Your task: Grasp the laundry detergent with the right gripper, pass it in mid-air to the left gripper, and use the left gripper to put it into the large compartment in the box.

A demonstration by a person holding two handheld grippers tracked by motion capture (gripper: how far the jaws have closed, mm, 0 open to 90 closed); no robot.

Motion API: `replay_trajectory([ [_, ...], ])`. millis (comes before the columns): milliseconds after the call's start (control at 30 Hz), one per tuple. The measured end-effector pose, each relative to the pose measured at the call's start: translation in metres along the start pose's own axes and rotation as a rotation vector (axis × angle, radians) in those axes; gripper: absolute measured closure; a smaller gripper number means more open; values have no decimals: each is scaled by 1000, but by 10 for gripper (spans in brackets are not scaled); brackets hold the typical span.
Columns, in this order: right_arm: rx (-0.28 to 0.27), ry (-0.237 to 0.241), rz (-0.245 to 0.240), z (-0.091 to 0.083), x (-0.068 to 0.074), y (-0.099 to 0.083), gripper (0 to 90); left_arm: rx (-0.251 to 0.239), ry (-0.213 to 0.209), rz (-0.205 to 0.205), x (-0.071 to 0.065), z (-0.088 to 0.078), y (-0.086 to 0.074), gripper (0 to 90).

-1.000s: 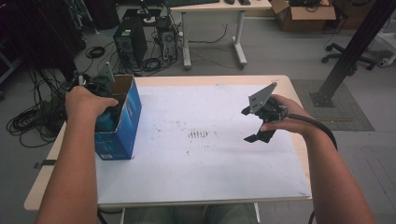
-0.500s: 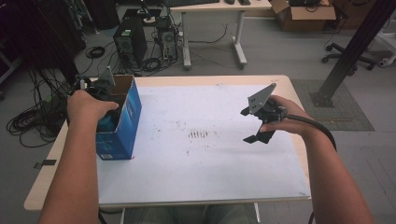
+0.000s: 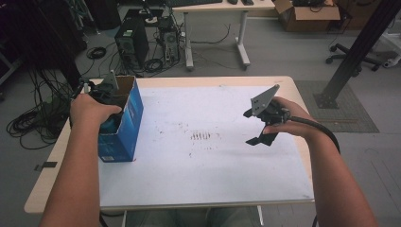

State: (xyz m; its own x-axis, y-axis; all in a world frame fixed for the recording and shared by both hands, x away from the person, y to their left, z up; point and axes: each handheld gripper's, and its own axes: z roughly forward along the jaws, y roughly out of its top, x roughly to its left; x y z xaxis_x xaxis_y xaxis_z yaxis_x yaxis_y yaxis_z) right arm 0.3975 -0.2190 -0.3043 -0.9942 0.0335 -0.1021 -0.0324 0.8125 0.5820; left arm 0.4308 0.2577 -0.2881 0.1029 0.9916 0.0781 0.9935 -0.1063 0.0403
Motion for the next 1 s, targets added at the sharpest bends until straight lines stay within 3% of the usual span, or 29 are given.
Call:
replay_trajectory([
  [767,-16,3,7,-3,0,-2,25,0,8,-1,0,1,2,374],
  [1000,-18,0,7,-4,0,-2,24,-3,10,-12,1,-1,2,323],
])
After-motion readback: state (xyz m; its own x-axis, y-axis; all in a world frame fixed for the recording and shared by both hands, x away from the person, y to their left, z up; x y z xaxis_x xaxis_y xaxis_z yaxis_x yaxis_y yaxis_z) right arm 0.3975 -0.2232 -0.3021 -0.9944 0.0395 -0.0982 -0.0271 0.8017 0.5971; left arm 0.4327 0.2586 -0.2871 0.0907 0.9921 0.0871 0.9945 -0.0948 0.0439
